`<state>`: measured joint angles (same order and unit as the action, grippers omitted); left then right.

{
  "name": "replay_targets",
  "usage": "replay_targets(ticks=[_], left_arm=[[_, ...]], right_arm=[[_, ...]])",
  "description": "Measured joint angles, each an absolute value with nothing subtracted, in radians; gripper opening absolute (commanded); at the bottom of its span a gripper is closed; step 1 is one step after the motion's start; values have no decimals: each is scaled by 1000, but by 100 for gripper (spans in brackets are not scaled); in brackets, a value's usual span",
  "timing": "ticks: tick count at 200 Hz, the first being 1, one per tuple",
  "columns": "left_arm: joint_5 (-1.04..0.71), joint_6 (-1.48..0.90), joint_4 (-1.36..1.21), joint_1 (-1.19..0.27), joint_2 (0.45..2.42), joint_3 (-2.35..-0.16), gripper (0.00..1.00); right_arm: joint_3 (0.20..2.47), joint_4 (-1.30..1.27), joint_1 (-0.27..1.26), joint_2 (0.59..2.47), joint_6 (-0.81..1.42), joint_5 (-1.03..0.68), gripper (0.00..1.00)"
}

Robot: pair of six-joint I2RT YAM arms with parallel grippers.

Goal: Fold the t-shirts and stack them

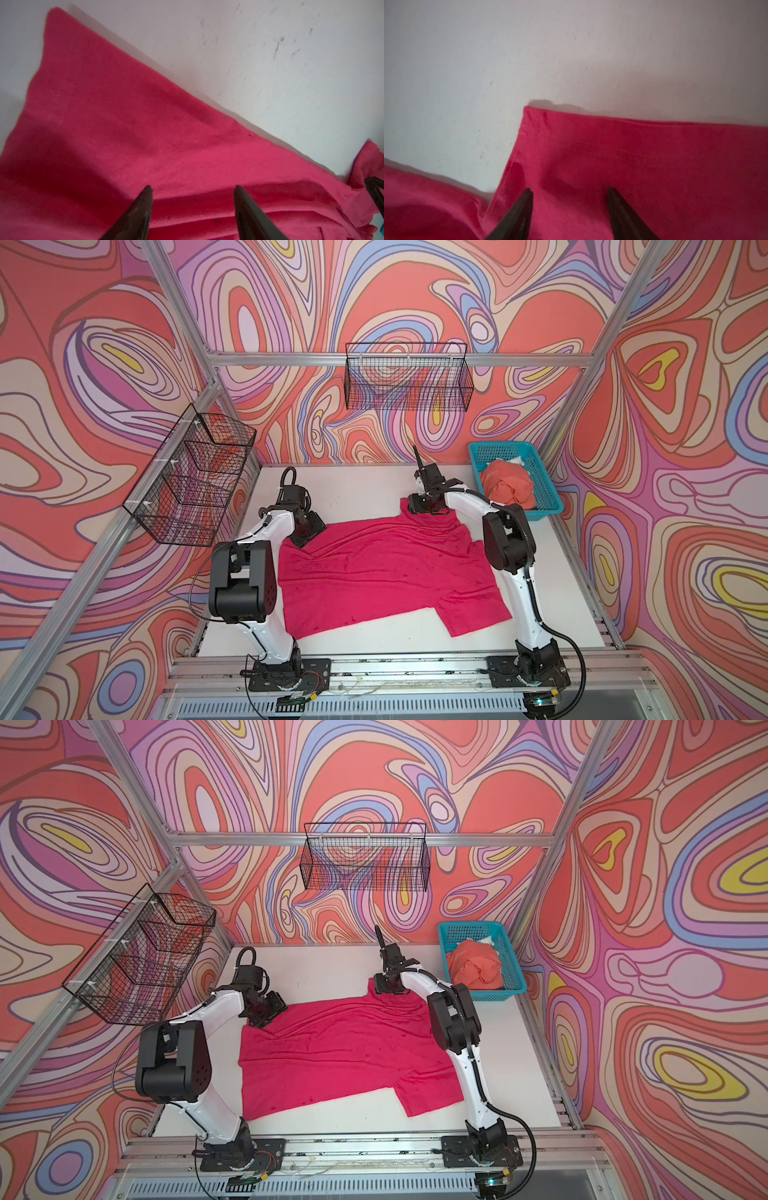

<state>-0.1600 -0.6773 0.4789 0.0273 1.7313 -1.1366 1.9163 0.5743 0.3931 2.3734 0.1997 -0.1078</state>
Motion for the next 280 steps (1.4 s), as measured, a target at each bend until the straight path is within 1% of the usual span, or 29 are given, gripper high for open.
replay_targets(ticks=[28, 66, 94, 117, 141, 170, 186, 193, 220, 224, 233, 255, 280], left_arm=[[-162, -677, 479, 27, 1723, -1137, 66], [-168, -678, 479, 27, 1708, -1137, 66], [-175, -678, 479, 27, 1701, -1137, 67], [-181, -678, 479, 27, 1698, -1136, 68], [-191, -681, 475, 27, 1677, -1129, 69], [-207, -686, 471, 27, 1654, -1119, 69], [-214, -688, 467, 27, 1650, -1118, 70], [-218, -690, 466, 27, 1650, -1118, 69], [-226, -693, 462, 27, 1649, -1118, 69], [-228, -693, 461, 27, 1649, -1118, 69], [-229, -693, 460, 27, 1649, -1118, 70], [-229, -693, 460, 27, 1646, -1118, 70], [-231, -693, 459, 27, 1640, -1118, 70]], right_arm=[[1927, 591, 377, 2369, 198, -76, 62], [1981, 599, 285, 2366, 191, -25, 60], [2028, 606, 223, 2370, 189, 18, 58], [2093, 607, 204, 2404, 188, 41, 56], [2140, 609, 202, 2464, 186, 49, 51], [2143, 631, 205, 2516, 181, 65, 45], [2144, 630, 207, 2515, 184, 70, 42], [2144, 630, 206, 2516, 184, 75, 39], [2144, 638, 206, 2516, 187, 80, 36], [2144, 639, 206, 2516, 188, 81, 33], [2144, 639, 206, 2516, 188, 81, 32], [2144, 640, 206, 2516, 196, 80, 32], [2127, 611, 199, 2511, 216, 58, 36]])
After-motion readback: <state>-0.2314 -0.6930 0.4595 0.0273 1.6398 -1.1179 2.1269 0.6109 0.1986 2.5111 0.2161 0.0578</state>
